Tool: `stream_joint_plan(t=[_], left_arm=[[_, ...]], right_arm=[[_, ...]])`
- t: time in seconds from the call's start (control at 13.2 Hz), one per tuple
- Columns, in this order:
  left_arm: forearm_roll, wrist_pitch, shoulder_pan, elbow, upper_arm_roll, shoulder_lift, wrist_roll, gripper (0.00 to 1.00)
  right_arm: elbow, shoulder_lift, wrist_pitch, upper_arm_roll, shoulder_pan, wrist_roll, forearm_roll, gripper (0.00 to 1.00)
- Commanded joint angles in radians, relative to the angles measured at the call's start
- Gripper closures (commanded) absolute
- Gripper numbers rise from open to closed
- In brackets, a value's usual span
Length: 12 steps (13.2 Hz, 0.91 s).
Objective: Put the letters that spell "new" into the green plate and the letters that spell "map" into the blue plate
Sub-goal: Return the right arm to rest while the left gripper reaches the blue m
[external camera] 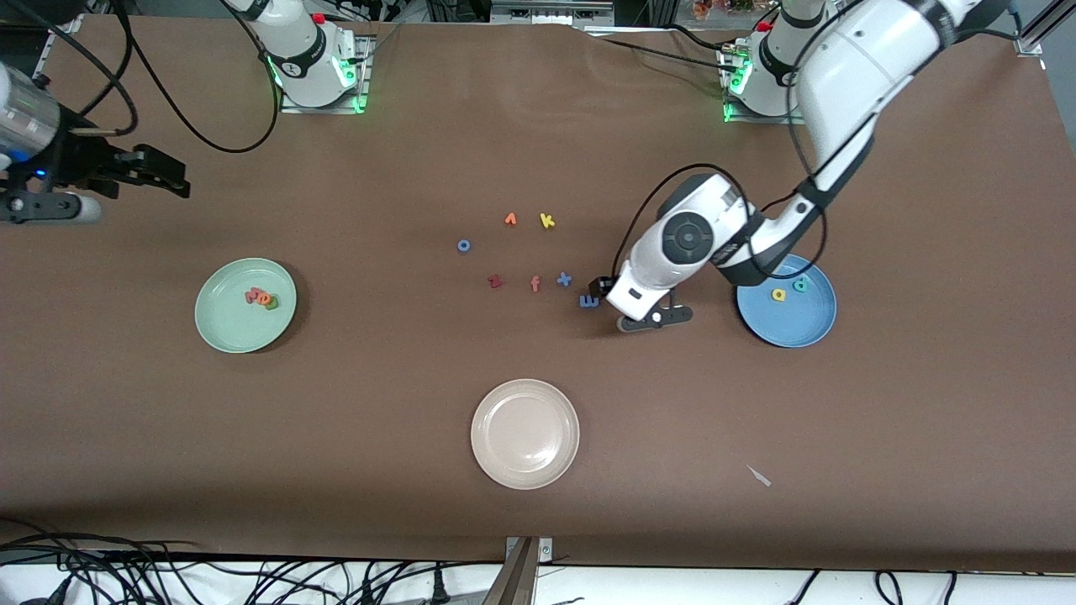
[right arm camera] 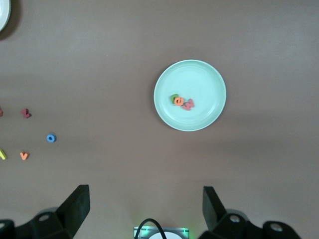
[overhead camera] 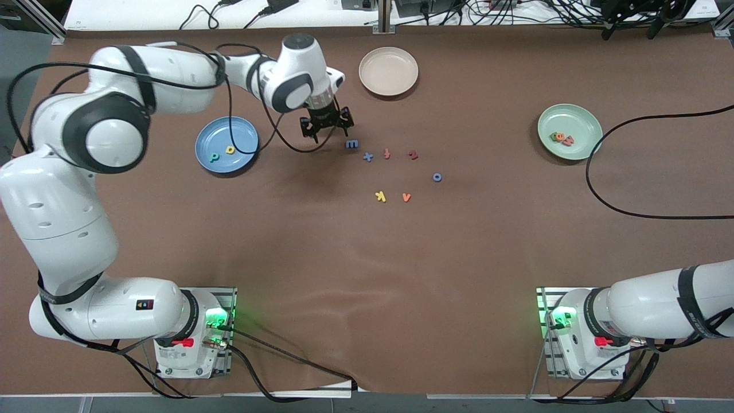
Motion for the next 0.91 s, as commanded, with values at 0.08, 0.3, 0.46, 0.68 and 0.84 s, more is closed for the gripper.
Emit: stream_joint_plan(t=[0.08,0.3,0.46,0.68,0.84], left_arm=[[-0.012,0.032,-0.087,0.03,0.072,0.017,-0.02,0.01],[-0.018,0.032,-0.111,0.08,0.072,0.043,-0.021,0.01],[-0.012,0.032,-0.132,0.094,0.073,0.062,-0.033,0.01],[-0.012,0.032,-0.146,0.102,0.078,0.072,-0.034,0.07],[-0.008,0.032,-0.162,0.122,0.092,0.085,-0.032,0.07]], right_arm=[[0.041,0.031,-0.024,-0.046,0.024,-0.004,-0.012,0.0],[0.041,0.031,-0.015,-0.05,0.024,0.0,-0.012,0.0],[0.041,0.037,0.0,-0.052,0.019,0.002,-0.007,0.0],[0.027,0.042,0.051,-0.052,0.016,0.002,-0.005,0.0],[0.027,0.042,0.052,-0.052,0.018,0.005,-0.01,0.0]])
